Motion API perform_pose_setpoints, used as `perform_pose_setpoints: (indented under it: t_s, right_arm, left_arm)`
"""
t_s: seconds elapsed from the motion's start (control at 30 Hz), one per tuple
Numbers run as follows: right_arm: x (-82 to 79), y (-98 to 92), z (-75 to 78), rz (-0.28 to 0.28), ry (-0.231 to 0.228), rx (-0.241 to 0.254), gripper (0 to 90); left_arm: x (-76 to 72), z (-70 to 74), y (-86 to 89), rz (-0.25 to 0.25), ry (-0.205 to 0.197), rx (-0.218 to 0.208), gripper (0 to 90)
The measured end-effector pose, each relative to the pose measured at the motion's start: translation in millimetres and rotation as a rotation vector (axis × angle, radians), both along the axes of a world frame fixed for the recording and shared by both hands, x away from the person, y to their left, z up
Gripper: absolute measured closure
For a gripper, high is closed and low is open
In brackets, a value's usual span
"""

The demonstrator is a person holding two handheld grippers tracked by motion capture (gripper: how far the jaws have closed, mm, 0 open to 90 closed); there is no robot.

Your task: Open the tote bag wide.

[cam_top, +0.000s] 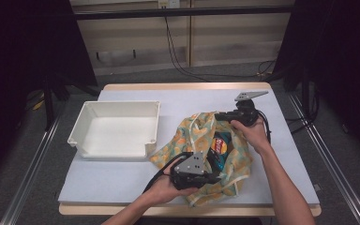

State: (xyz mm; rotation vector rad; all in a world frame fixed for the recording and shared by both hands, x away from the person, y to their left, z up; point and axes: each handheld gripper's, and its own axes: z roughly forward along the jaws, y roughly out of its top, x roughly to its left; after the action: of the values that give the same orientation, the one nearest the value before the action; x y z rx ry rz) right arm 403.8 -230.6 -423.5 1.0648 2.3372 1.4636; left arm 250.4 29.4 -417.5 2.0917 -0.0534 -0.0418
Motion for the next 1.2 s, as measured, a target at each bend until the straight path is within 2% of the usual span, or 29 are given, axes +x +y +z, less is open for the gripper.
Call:
perform_pose_setpoints:
  t_s: [0.03,0.07,0.23,0.27,0.33,0.37,0.47,0.57,0.63,0.77,0.93,1.1,1.2]
  right_arm:
    - [2.4,1.6,0.7,-0.007,-0.001,0.002,89.6]
    - [4.9,3.2,1.4,-0.004,-0.003,0.003,89.6]
    - [16.4,8.3,1.0,-0.021,0.003,-0.007,89.6]
    - [18.5,9.8,1.6,-0.017,0.006,-0.007,89.6]
    - [23.0,13.2,2.7,-0.025,0.004,-0.015,89.6]
    - [24.6,14.3,2.9,-0.028,0.005,-0.016,89.6]
    - [31.8,17.2,2.5,-0.048,0.002,-0.029,89.7]
    - [36.3,19.8,1.5,-0.056,0.010,-0.019,89.7]
    - [39.5,21.9,-1.5,-0.059,0.012,-0.023,89.7]
    - [43.2,24.9,-11.3,-0.064,0.034,-0.025,89.7]
    - [45.9,26.9,-20.4,-0.066,0.056,-0.035,89.7]
    - [48.6,26.8,-25.8,-0.070,0.064,-0.044,89.8]
    - [48.9,26.1,-30.9,-0.068,0.082,-0.042,89.8]
  left_arm:
    - [-2.4,0.0,1.0,-0.006,-0.009,0.007,90.0]
    - [-4.9,-0.5,1.8,-0.012,0.003,0.001,90.0]
    - [-13.4,-3.0,6.0,-0.043,0.004,0.017,90.0]
    - [-15.0,-3.9,6.9,-0.035,-0.004,0.021,90.0]
    - [-16.2,-5.3,7.6,-0.049,0.009,0.020,90.0]
    - [-16.7,-5.4,7.8,-0.055,-0.006,0.030,90.0]
    - [-20.1,-6.7,7.5,-0.065,-0.003,0.034,90.0]
    - [-21.4,-10.5,6.8,-0.082,-0.003,0.044,90.0]
    - [-24.3,-13.9,5.9,-0.088,-0.004,0.063,90.0]
    - [-23.6,-20.4,4.1,-0.098,0.015,0.063,90.0]
    - [-25.2,-27.5,1.0,-0.100,0.001,0.094,90.0]
    - [-21.6,-36.4,0.0,-0.090,0.027,0.107,90.0]
    - [-19.0,-44.4,-2.0,-0.093,0.020,0.137,90.0]
